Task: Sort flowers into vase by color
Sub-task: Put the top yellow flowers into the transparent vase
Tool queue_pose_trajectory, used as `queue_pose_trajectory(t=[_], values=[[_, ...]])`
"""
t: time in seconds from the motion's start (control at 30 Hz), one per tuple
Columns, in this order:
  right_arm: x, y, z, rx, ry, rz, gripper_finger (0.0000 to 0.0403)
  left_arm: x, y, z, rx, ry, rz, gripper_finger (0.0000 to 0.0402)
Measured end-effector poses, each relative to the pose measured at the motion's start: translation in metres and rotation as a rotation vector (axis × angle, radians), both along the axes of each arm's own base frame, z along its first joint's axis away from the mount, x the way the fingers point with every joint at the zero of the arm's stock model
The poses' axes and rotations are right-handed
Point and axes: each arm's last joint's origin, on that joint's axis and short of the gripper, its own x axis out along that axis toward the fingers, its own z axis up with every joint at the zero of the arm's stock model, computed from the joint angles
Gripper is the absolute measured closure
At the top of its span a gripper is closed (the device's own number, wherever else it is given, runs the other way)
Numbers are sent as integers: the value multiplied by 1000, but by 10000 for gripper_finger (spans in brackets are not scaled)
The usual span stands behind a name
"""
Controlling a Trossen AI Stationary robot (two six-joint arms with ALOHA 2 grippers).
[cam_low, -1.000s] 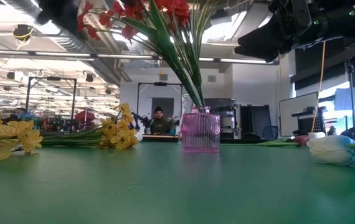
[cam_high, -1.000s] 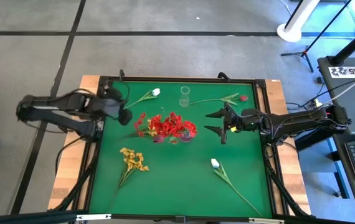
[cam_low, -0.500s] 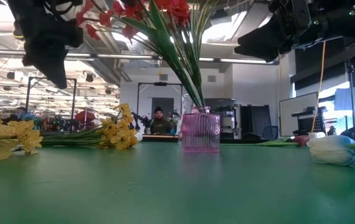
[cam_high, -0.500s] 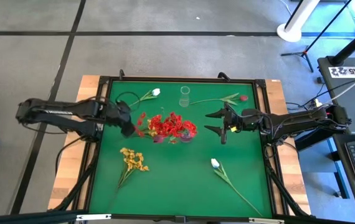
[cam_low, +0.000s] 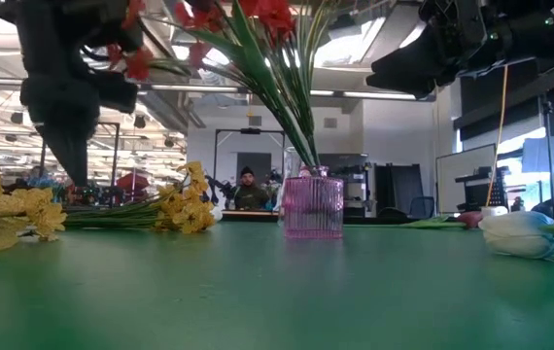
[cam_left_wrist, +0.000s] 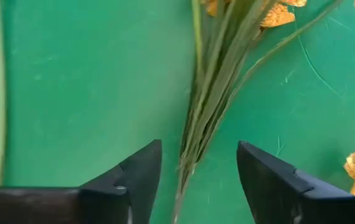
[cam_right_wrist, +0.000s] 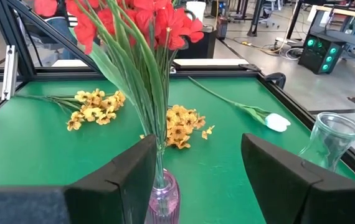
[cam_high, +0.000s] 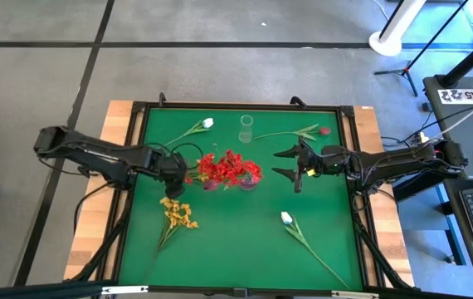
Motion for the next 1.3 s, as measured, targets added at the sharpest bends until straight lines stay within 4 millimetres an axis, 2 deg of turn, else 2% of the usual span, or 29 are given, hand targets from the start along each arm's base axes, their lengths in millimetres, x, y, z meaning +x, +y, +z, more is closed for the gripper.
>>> queue_pose_trajectory(t=[0.2, 0.37, 0.5, 0.67, 0.83, 1.03, 1.17, 1.3], values=[[0, 0, 0, 3, 0, 0, 168, 13, 1, -17, 65, 68, -38, 164], [0, 0, 0, 3, 2, -1, 168, 16, 3, -28, 117, 136, -33, 160], [0, 0, 0, 3, 3, -1, 168, 15, 4, -28, 117, 156, -22, 160], [0, 0, -1, 9, 10, -2, 168, 14, 5, -3, 155, 193, 4, 160], [-1, 0, -2, 22, 24, -17, 168, 11, 3, 41, 243, 153, -2, 160], [-1, -1, -4, 19, 42, -30, 169, -6, 4, 87, 288, 48, 25, 159], [-1, -1, -5, 20, 46, -26, 169, -26, 5, 98, 277, 33, 90, 159], [-1, 0, -5, 22, 46, -17, 169, -40, 6, 92, 251, 17, 155, 159]])
